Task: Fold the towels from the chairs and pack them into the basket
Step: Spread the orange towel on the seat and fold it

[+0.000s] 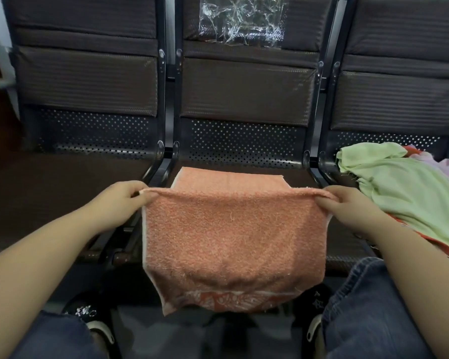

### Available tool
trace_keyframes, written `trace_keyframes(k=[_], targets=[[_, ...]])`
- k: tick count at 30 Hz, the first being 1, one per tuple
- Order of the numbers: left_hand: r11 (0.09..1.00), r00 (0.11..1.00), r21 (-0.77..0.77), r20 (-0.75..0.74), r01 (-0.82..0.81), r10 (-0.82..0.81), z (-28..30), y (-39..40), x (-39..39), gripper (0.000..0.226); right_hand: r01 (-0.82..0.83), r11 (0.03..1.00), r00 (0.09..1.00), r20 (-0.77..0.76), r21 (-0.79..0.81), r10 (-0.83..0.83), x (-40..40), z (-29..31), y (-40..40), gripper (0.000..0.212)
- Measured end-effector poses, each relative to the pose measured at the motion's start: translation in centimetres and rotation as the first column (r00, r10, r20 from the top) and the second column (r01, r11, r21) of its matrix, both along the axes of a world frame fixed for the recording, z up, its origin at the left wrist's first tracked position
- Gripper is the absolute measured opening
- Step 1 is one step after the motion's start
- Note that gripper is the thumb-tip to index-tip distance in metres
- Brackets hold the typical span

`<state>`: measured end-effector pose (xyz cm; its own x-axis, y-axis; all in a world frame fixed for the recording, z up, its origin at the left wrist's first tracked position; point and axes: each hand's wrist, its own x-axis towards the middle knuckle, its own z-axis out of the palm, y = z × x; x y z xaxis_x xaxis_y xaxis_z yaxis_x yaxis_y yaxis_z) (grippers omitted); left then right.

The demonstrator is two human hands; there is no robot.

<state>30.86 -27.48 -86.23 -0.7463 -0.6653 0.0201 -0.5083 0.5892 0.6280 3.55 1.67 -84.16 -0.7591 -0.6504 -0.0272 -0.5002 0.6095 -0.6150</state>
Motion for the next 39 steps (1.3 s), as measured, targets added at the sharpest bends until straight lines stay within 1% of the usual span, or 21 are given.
trace_keyframes(k=[2, 3, 5, 6, 7, 8, 11, 13, 16, 19, 21, 24, 27, 30, 32, 35, 39], targets=[[0.991, 1.0, 0.136, -0.005, -0.006, 0.007, 0.1, -0.5, 0.3, 0.029, 0.033, 0.999, 0.999, 0.024, -0.008, -0.033, -0.4, 0.0, 0.3, 0.022], [0.977, 1.0, 0.213, 0.001, 0.003, -0.004, 0.1, -0.9, 0.6, 0.034, 0.046, 0.999, 0.998, 0.031, 0.006, -0.046, -0.5, 0.0, 0.3, 0.028], [0.935, 0.998, 0.352, 0.027, 0.049, -0.062, 0.1, -1.4, 0.9, 0.054, 0.058, 0.997, 0.998, 0.034, 0.052, -0.06, -0.8, -0.2, 0.3, 0.037], [0.916, 0.996, 0.396, 0.038, 0.064, -0.086, 0.1, -1.5, 0.9, 0.063, 0.055, 0.996, 0.998, 0.029, 0.077, -0.057, -0.9, -0.3, 0.2, 0.039], [0.906, 0.995, 0.418, 0.04, 0.065, -0.09, 0.0, -1.6, 0.8, 0.063, 0.05, 0.994, 0.998, 0.024, 0.102, -0.053, -0.9, -0.4, 0.1, 0.04], [0.902, 0.995, 0.427, 0.045, 0.061, -0.088, 0.0, -1.7, 0.6, 0.058, 0.047, 0.993, 0.999, 0.018, 0.111, -0.049, -1.0, -0.5, 0.0, 0.04], [0.936, 0.999, 0.353, 0.051, -0.002, -0.017, -0.1, -2.3, -0.6, 0.047, 0.048, 0.994, 0.999, -0.009, 0.101, -0.047, -1.7, -1.2, -0.9, 0.037], [0.968, 0.997, 0.243, 0.052, -0.067, 0.056, -0.5, -2.6, -2.0, 0.036, 0.074, 0.993, 0.997, -0.037, 0.095, -0.071, -2.3, -1.9, -1.8, 0.036], [0.989, 0.991, 0.066, 0.012, -0.132, 0.132, -1.4, -2.6, -4.5, 0.033, 0.145, 0.985, 0.988, -0.074, 0.091, -0.138, -3.3, -3.0, -3.4, 0.037], [0.981, 0.98, 0.041, -0.053, -0.19, 0.192, -2.4, -2.8, -6.9, 0.029, 0.214, 0.974, 0.972, -0.113, 0.075, -0.205, -4.1, -4.4, -5.3, 0.038], [0.978, 0.977, 0.044, -0.054, -0.203, 0.205, -3.3, -3.0, -8.5, 0.03, 0.237, 0.968, 0.967, -0.112, 0.086, -0.227, -4.5, -5.6, -6.5, 0.039], [0.983, 0.985, 0.057, -0.001, -0.172, 0.172, -4.6, -2.8, -10.7, 0.03, 0.233, 0.964, 0.972, -0.066, 0.126, -0.226, -4.8, -7.4, -8.3, 0.037], [0.99, 0.99, 0.083, 0.099, -0.112, 0.104, -5.8, -2.2, -12.6, 0.031, 0.218, 0.959, 0.975, -0.004, 0.183, -0.221, -5.1, -8.9, -10.1, 0.038], [0.995, 0.972, 0.09, 0.234, -0.053, 0.03, -6.5, -1.9, -13.8, 0.033, 0.146, 0.947, 0.987, 0.024, 0.287, -0.159, -4.6, -9.8, -12.2, 0.04], [0.998, 0.955, 0.066, 0.298, -0.012, -0.008, -6.7, -1.7, -14.3, 0.032, 0.071, 0.951, 0.995, 0.049, 0.301, -0.089, -3.9, -10.0, -13.5, 0.039], [0.996, 0.941, 0.061, 0.328, 0.071, -0.087, -6.4, -0.9, -14.5, 0.035, -0.077, 0.954, 0.996, 0.057, 0.288, 0.063, -2.3, -10.1, -15.0, 0.038], [0.964, 0.918, 0.154, 0.303, 0.218, -0.256, -5.6, 0.9, -14.1, 0.031, -0.19, 0.946, 0.981, 0.077, 0.261, 0.176, 0.0, -9.4, -15.6, 0.04]])
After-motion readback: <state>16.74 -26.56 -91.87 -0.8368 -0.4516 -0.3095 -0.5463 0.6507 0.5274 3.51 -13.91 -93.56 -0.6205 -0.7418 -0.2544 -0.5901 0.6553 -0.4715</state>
